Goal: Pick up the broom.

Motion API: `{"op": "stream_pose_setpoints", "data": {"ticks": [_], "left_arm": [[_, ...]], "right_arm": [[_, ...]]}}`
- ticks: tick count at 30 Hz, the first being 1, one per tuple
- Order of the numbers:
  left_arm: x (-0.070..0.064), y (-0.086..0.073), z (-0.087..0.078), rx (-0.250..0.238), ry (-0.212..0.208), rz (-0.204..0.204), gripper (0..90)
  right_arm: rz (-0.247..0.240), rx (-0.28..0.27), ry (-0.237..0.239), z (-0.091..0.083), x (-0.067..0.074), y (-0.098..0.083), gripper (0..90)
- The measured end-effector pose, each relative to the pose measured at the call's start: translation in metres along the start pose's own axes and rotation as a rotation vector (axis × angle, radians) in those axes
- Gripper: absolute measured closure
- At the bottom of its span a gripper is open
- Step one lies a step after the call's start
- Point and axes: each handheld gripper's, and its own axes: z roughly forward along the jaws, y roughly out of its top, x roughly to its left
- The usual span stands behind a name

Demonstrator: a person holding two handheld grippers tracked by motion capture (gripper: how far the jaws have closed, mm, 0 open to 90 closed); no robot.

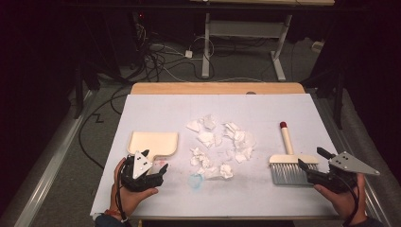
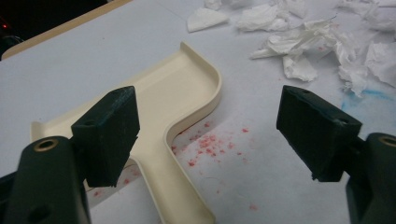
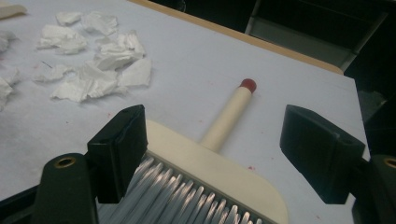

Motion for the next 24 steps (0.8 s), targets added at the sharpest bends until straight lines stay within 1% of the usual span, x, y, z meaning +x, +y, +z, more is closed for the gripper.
{"op": "stream_pose_setpoints", "data": {"ticks": [4,7,8,10,12,13,14,17,18,20,21,23,24], "left_arm": [[0.0,0.0,0.003,0.006,-0.004,0.003,20.3],[0.0,-0.001,0.004,0.021,-0.004,0.008,21.8],[0.001,-0.002,0.004,0.023,-0.004,0.006,21.8],[0.002,-0.004,0.003,0.017,-0.007,0.007,21.8],[0.002,-0.004,0.002,0.02,-0.005,0.008,21.7],[0.002,-0.005,0.002,0.019,-0.009,0.004,21.8],[0.002,-0.005,0.001,0.018,-0.011,0.005,21.7],[0.0,-0.005,-0.001,0.017,-0.009,0.016,21.7],[-0.001,-0.005,-0.002,0.02,-0.01,0.021,21.7],[-0.002,-0.006,-0.002,0.028,-0.007,0.027,21.7],[-0.002,-0.006,-0.001,0.031,-0.008,0.029,21.7],[-0.003,-0.006,-0.001,0.038,-0.009,0.033,21.7],[-0.004,-0.006,0.0,0.046,-0.011,0.037,21.7]], "right_arm": [[-0.022,0.005,-0.001,0.001,0.0,-0.002,24.7],[-0.024,0.009,0.001,0.002,0.0,0.0,25.6],[-0.036,0.012,-0.003,0.002,0.0,0.001,25.9],[-0.044,0.021,0.004,0.003,0.0,0.002,26.3],[-0.039,0.021,0.006,0.004,0.0,0.003,26.5],[-0.021,0.019,0.012,0.005,-0.001,0.003,26.6],[-0.018,0.03,0.026,0.007,-0.002,0.004,26.5],[-0.026,0.042,0.03,0.008,-0.001,0.004,26.5],[-0.026,0.051,0.041,0.008,0.0,0.005,26.7],[-0.032,0.07,0.044,0.01,0.001,0.008,27.0],[-0.032,0.07,0.044,0.01,0.001,0.008,27.0],[-0.023,0.075,0.036,0.012,0.0,0.011,28.1],[-0.012,0.091,0.041,0.015,-0.001,0.015,28.5]]}}
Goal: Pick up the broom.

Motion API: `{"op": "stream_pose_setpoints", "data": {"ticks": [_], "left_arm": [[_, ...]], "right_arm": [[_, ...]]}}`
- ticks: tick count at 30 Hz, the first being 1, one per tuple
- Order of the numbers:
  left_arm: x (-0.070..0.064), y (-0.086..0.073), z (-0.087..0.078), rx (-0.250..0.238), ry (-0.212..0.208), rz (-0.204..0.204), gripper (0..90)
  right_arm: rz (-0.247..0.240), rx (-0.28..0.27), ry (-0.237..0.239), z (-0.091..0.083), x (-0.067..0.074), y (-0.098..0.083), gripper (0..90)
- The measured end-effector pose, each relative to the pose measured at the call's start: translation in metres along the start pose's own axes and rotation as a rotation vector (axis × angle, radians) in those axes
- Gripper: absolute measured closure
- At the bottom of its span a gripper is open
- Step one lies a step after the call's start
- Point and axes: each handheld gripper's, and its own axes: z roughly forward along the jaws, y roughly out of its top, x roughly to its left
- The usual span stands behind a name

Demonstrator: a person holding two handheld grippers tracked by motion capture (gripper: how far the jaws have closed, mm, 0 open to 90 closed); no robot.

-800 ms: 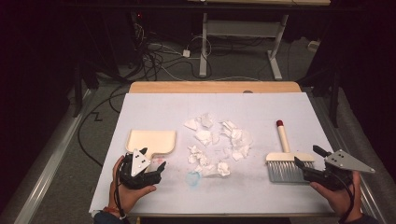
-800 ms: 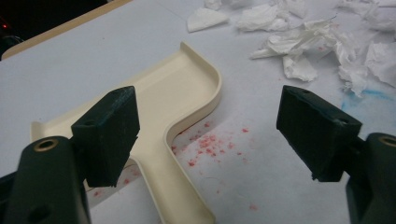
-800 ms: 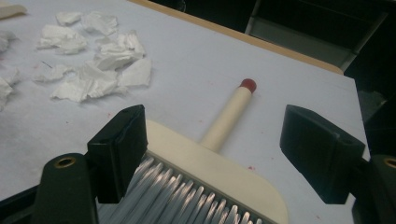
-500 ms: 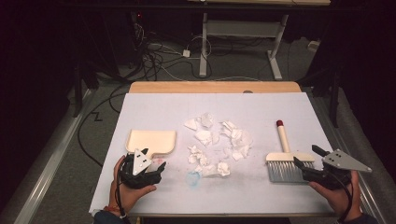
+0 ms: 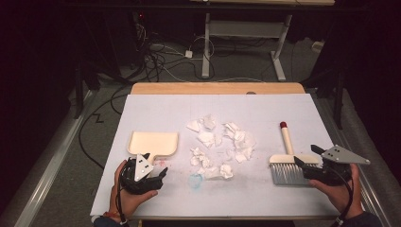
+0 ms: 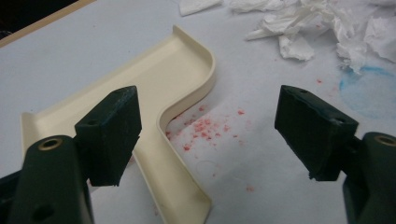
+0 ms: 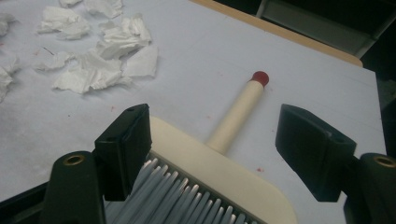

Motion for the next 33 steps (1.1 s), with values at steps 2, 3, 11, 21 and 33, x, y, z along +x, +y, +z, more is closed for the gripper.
{"op": "stream_pose_setpoints", "data": {"ticks": [2,3,11,21,33], "left_arm": [[0.0,0.0,0.0,0.002,-0.001,0.002,21.7],[-0.001,0.0,0.001,0.005,0.001,0.005,21.7],[-0.001,0.0,0.003,0.015,0.005,0.01,21.7],[-0.001,0.0,0.004,0.02,0.006,0.017,21.7],[-0.001,-0.001,0.004,0.029,0.007,0.018,21.7]], "right_arm": [[0.002,0.007,-0.004,0.001,-0.001,0.001,29.4],[0.004,0.024,0.003,0.007,-0.003,0.006,29.7],[0.051,0.134,0.012,0.026,-0.018,0.022,34.0],[0.159,0.401,0.039,0.096,-0.031,0.031,36.2],[0.2,0.47,0.034,0.114,-0.036,0.021,42.4]]}}
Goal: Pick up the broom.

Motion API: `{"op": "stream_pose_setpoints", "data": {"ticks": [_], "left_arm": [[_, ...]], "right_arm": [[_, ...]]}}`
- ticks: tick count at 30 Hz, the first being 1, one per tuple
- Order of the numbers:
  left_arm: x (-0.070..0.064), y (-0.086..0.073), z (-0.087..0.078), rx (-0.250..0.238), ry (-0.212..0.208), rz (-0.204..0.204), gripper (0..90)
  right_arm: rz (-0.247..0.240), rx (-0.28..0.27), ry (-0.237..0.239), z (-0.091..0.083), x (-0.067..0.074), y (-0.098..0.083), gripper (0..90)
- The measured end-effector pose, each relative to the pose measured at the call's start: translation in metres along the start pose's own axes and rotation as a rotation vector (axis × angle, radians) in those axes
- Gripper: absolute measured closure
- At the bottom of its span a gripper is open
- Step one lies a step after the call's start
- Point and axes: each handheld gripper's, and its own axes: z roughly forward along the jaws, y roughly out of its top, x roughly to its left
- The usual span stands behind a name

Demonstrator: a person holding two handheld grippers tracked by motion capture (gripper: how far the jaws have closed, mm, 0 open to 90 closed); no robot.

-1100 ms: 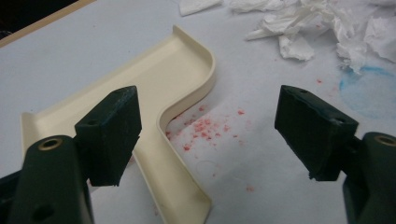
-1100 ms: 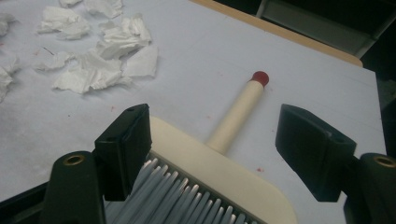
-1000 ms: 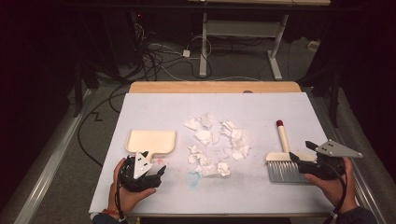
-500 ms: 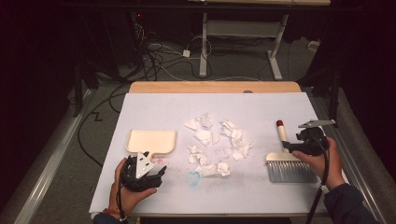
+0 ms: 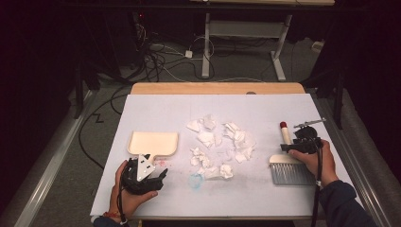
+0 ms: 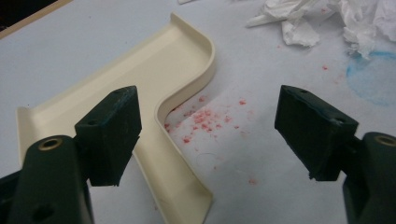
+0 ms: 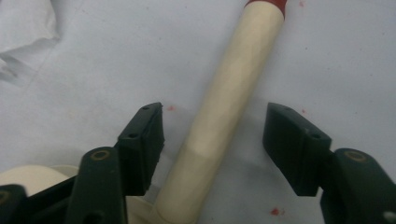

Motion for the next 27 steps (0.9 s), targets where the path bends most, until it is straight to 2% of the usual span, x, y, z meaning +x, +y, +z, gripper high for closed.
{"op": "stream_pose_setpoints", "data": {"ticks": [4,5,8,13,16,20,23,27], "left_arm": [[-0.001,0.001,0.001,0.008,-0.001,0.005,21.7],[-0.001,0.001,0.002,0.012,0.0,0.01,21.7],[-0.003,0.003,0.003,0.011,-0.002,0.014,21.7],[-0.004,0.005,0.005,0.013,-0.009,0.026,21.7],[-0.004,0.005,0.007,0.017,-0.015,0.025,21.7],[-0.005,0.006,0.009,0.02,-0.022,0.028,21.7],[-0.006,0.007,0.009,0.019,-0.026,0.026,21.7],[-0.008,0.012,0.007,-0.007,-0.031,0.01,21.7]], "right_arm": [[-0.008,0.001,-0.008,0.001,0.0,0.001,53.9],[0.007,-0.002,-0.008,0.001,0.0,0.002,57.5],[0.02,0.0,-0.026,0.002,0.003,0.003,59.6],[0.025,-0.008,-0.024,0.002,0.004,0.003,63.7],[0.041,-0.02,-0.025,0.002,0.002,0.002,70.0],[0.016,-0.017,-0.033,0.003,0.004,0.004,71.6],[0.027,-0.032,-0.022,0.002,0.002,0.002,71.6],[0.017,-0.11,0.005,-0.009,0.002,0.001,71.9]]}}
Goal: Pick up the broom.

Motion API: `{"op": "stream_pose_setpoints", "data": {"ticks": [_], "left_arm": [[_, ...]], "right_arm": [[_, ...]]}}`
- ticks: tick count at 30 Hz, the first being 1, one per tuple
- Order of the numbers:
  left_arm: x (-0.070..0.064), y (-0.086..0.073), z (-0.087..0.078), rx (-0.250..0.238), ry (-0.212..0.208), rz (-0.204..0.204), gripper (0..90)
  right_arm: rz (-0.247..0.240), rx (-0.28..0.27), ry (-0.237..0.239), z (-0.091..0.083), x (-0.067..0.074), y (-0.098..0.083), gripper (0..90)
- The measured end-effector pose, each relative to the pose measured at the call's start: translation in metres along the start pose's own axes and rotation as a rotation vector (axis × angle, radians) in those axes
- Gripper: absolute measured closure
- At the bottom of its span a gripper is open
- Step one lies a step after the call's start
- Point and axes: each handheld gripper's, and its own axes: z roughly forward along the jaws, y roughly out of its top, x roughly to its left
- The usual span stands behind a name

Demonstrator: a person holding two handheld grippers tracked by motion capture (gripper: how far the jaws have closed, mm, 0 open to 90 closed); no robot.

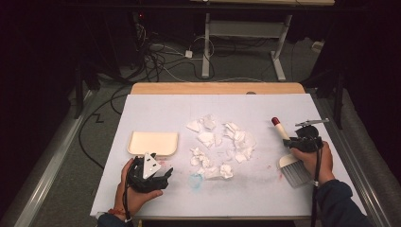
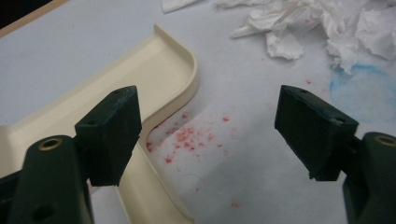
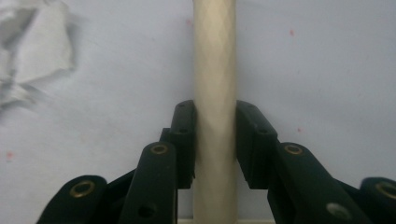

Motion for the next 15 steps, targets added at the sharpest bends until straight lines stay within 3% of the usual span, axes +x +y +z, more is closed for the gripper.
{"op": "stream_pose_setpoints", "data": {"ticks": [4,9,12,13,15], "left_arm": [[-0.005,0.007,0.0,-0.012,-0.007,0.002,21.7],[-0.015,0.025,-0.005,-0.078,-0.036,0.032,21.7],[-0.025,0.041,-0.007,-0.125,-0.089,0.015,21.7],[-0.025,0.041,-0.007,-0.125,-0.089,0.015,21.7],[-0.04,0.061,-0.006,-0.164,-0.148,0.041,21.7]], "right_arm": [[0.022,-0.109,0.061,-0.02,0.002,0.002,72.0],[0.007,-0.249,0.093,-0.05,0.014,0.006,72.0],[-0.002,-0.331,0.111,-0.068,0.021,0.008,72.0],[-0.003,-0.356,0.115,-0.074,0.024,0.008,72.0],[-0.015,-0.394,0.124,-0.083,0.032,0.01,72.0]]}}
